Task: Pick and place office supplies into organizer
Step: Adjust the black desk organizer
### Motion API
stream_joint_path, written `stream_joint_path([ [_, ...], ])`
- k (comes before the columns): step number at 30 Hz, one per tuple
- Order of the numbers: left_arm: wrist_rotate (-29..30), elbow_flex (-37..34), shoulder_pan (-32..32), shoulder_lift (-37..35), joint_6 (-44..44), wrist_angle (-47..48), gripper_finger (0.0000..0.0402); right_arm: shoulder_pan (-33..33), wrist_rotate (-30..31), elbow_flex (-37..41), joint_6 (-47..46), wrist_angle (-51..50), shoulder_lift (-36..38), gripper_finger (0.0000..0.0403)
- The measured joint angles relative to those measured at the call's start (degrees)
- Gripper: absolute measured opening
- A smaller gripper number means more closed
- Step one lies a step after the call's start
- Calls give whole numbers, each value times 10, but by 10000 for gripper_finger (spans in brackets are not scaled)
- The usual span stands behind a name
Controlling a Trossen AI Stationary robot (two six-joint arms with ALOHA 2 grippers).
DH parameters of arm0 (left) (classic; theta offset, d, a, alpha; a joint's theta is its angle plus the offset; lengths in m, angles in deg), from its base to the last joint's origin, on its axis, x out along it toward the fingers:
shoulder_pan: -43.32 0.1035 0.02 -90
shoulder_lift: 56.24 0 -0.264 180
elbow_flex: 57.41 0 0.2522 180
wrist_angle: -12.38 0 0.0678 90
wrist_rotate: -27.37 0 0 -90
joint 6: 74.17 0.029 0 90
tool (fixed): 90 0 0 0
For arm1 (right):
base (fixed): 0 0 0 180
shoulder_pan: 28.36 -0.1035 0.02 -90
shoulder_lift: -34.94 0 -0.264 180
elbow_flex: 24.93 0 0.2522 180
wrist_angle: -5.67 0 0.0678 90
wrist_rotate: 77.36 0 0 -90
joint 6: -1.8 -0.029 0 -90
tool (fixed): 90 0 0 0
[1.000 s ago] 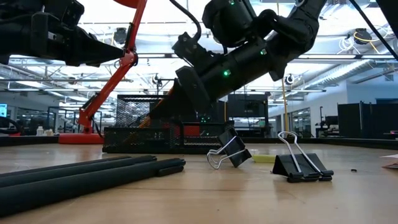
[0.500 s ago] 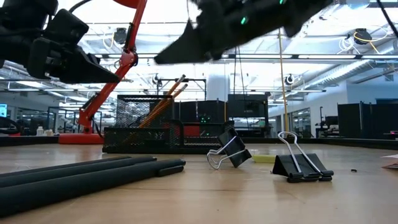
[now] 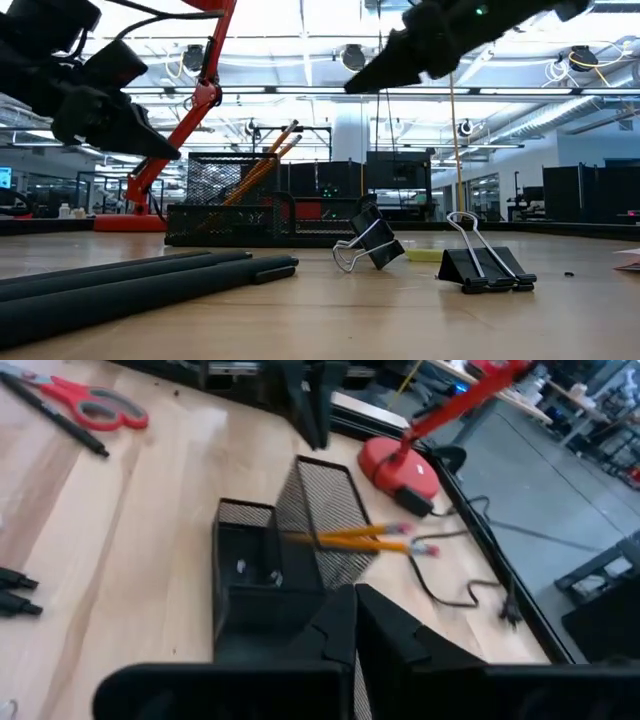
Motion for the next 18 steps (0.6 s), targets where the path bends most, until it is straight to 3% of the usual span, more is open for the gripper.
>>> stream_joint_path([
  [8, -19, 2, 2, 54, -54, -12, 42, 16, 2, 78, -26, 52, 66, 1],
  [18, -39, 2, 29, 163, -37, -150, 42, 21, 0, 90, -13, 61, 76, 1],
])
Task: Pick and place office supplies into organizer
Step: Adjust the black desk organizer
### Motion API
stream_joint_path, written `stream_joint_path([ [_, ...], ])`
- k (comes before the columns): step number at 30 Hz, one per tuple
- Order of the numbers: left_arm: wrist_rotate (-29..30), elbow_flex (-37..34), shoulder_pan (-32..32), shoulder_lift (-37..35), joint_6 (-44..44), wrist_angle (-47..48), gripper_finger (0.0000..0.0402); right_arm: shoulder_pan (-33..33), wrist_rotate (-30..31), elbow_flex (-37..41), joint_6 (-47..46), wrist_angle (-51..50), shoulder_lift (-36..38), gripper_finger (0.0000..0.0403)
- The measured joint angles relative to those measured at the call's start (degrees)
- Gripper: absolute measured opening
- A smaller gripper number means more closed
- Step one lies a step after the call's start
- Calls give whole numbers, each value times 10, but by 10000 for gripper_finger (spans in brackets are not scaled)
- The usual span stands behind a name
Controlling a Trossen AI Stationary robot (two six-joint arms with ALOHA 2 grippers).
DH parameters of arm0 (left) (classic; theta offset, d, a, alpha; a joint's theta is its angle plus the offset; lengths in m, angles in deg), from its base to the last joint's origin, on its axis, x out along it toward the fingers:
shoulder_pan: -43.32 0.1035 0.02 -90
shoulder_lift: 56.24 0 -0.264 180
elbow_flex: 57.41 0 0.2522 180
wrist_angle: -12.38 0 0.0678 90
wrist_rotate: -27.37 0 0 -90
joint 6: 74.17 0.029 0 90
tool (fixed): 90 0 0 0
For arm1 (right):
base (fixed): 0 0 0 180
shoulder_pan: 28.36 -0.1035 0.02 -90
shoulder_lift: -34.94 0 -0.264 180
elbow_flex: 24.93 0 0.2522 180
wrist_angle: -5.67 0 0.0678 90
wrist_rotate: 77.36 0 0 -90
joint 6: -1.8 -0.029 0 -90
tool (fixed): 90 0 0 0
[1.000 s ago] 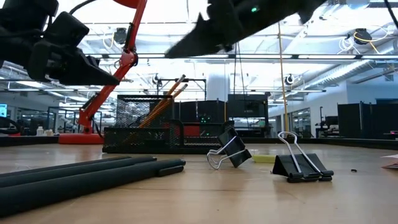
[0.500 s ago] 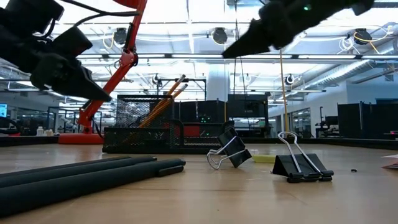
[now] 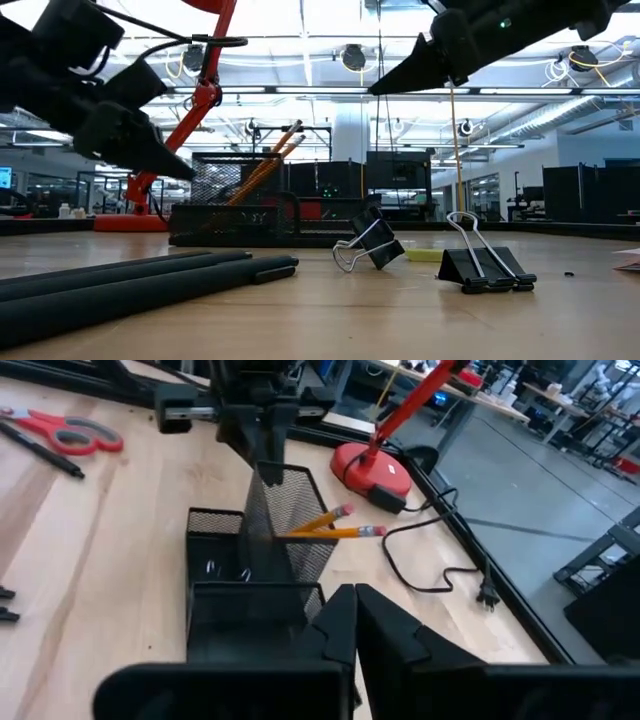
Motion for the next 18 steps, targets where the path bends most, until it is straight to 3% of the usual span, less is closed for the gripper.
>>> stream_joint_path([
  [12, -51, 3, 38, 79, 9, -91, 42, 0, -2, 0, 2, -10, 0, 0],
  [18, -56, 29, 43, 107, 22, -85, 42, 0, -2, 0, 1, -10, 0, 0],
])
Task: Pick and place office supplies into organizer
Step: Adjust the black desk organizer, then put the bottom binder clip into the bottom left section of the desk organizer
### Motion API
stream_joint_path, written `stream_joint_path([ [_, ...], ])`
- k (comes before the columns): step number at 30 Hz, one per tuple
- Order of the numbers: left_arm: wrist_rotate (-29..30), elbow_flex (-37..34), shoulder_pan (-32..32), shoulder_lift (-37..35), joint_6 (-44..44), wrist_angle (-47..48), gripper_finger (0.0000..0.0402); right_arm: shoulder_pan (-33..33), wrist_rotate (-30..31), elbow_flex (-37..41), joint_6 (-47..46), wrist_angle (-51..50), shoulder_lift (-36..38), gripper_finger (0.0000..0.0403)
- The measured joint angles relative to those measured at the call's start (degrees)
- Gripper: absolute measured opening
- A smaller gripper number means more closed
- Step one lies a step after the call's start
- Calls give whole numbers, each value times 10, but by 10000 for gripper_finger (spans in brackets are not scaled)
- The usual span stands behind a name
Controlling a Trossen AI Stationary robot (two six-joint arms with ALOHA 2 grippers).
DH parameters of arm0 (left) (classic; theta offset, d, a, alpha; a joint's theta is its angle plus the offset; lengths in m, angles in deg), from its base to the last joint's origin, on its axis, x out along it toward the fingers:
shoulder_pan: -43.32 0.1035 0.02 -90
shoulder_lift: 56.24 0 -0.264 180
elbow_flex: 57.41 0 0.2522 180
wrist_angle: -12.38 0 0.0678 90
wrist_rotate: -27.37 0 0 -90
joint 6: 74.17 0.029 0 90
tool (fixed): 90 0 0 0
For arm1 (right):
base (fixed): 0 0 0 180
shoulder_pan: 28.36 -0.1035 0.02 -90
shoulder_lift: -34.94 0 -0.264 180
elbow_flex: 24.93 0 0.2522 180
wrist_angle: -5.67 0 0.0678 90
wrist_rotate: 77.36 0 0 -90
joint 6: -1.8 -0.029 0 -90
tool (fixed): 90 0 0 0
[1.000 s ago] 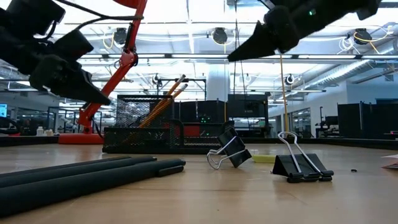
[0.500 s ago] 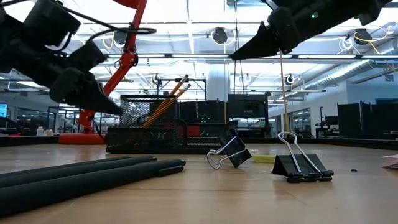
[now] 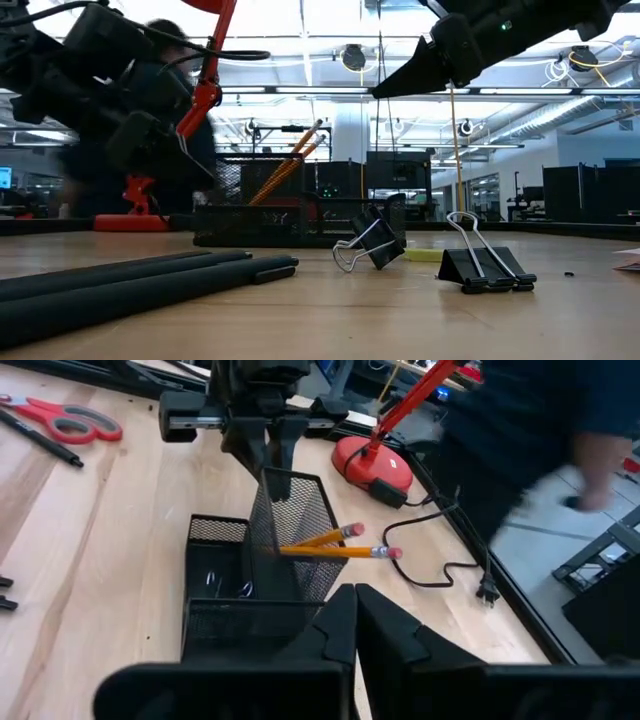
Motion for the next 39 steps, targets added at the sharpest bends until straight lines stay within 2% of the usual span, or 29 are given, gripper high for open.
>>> stream_joint_path([
  [5, 6, 2, -5, -18, 24, 26, 42, -9, 0, 0, -1, 0, 0, 0],
  [11, 59, 2, -31, -94, 35, 94, 42, -45, -5, 0, -16, -3, 46, 0],
  [16, 65, 2, -57, -170, 38, 129, 42, -96, -133, -2, -41, 5, 73, 1],
  [19, 62, 2, -70, -201, 38, 132, 42, -122, -166, -1, -74, 13, 47, 11],
  [22, 62, 2, -80, -218, 38, 133, 42, -141, -165, -1, -122, 41, 1, 38],
  [27, 61, 2, -97, -222, 34, 132, 42, -161, -166, -1, -184, 91, -83, 113],
  [32, 61, 2, -108, -222, 34, 132, 42, -163, -215, -1, -266, 122, -150, 179],
  [39, 61, 2, -118, -222, 34, 132, 42, -162, -225, -1, -284, 175, -224, 216],
])
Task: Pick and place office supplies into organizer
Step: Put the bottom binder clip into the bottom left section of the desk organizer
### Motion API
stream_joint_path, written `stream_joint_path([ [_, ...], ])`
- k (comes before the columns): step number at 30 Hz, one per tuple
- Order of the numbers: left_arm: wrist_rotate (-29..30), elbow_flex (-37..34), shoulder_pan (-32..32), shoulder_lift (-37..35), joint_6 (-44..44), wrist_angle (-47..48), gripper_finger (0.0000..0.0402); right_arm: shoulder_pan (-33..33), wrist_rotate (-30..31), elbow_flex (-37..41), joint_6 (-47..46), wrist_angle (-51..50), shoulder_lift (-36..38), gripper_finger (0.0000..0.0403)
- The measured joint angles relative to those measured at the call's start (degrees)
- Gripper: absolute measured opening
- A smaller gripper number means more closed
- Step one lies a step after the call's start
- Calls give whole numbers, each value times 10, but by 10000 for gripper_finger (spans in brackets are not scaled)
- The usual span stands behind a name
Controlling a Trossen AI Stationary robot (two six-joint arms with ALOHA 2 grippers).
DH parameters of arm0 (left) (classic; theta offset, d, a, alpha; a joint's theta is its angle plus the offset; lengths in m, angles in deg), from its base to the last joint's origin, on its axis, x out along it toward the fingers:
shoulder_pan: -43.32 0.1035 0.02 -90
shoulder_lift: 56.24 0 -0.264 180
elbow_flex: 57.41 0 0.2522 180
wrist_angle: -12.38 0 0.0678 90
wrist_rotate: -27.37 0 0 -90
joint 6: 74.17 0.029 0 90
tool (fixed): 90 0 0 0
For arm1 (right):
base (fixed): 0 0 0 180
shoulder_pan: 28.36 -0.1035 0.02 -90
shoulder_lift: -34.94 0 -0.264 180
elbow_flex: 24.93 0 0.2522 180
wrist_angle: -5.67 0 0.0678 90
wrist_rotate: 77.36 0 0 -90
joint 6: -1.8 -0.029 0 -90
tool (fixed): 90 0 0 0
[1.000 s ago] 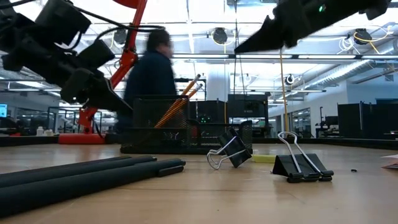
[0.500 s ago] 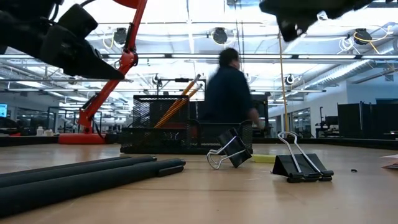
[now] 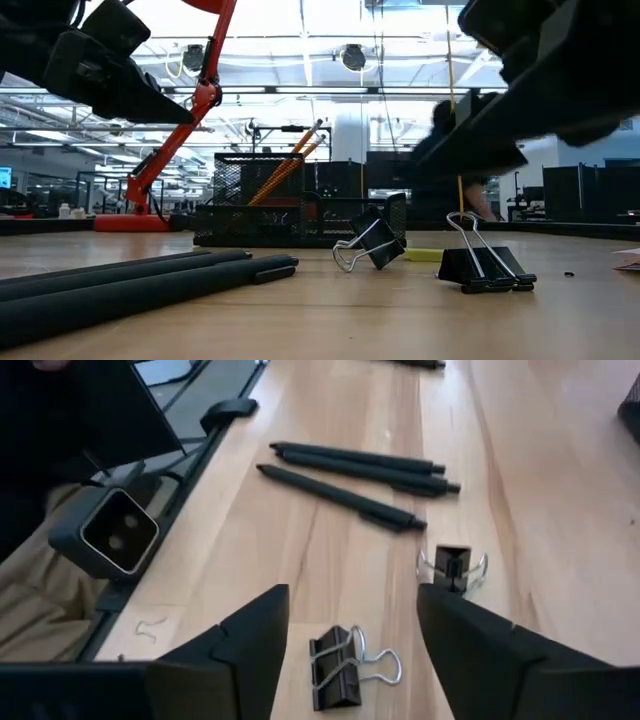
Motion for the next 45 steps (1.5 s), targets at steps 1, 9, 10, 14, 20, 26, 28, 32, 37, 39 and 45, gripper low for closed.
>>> stream_joint_path([
  [1, 0, 0, -1, 0, 2, 0, 42, 0, 0, 0, -5, 1, -4, 217],
  [9, 0, 0, -1, 0, 6, 17, 42, 1, -1, 0, -47, 1, -39, 202],
  [10, 0, 0, -1, 0, 7, 18, 42, 0, -1, 0, -51, 3, -43, 200],
  [14, 0, 0, -1, 0, 6, 18, 42, 0, -12, 0, -57, 27, -57, 191],
  [20, 0, 0, -1, 0, 4, 18, 42, 0, -20, 0, -55, 53, -75, 165],
  [26, 0, 0, -1, 0, 3, 21, 42, 0, -15, 0, -41, 40, -75, 84],
  [28, 0, 0, -1, 0, 3, 23, 42, 2, -15, 0, -33, 40, -75, 46],
  [32, 0, 0, -1, 0, 3, 27, 42, 5, -14, 0, -18, 57, -74, 10],
  [37, 0, 0, -1, 0, 2, 26, 42, 5, -14, 0, 0, 71, -45, 7],
  [39, 0, 0, -1, 0, 2, 27, 42, 5, -14, 0, 21, 69, -19, 3],
  [45, 0, 0, -1, 0, 2, 26, 42, 16, -46, -12, 117, 70, 75, 2],
])
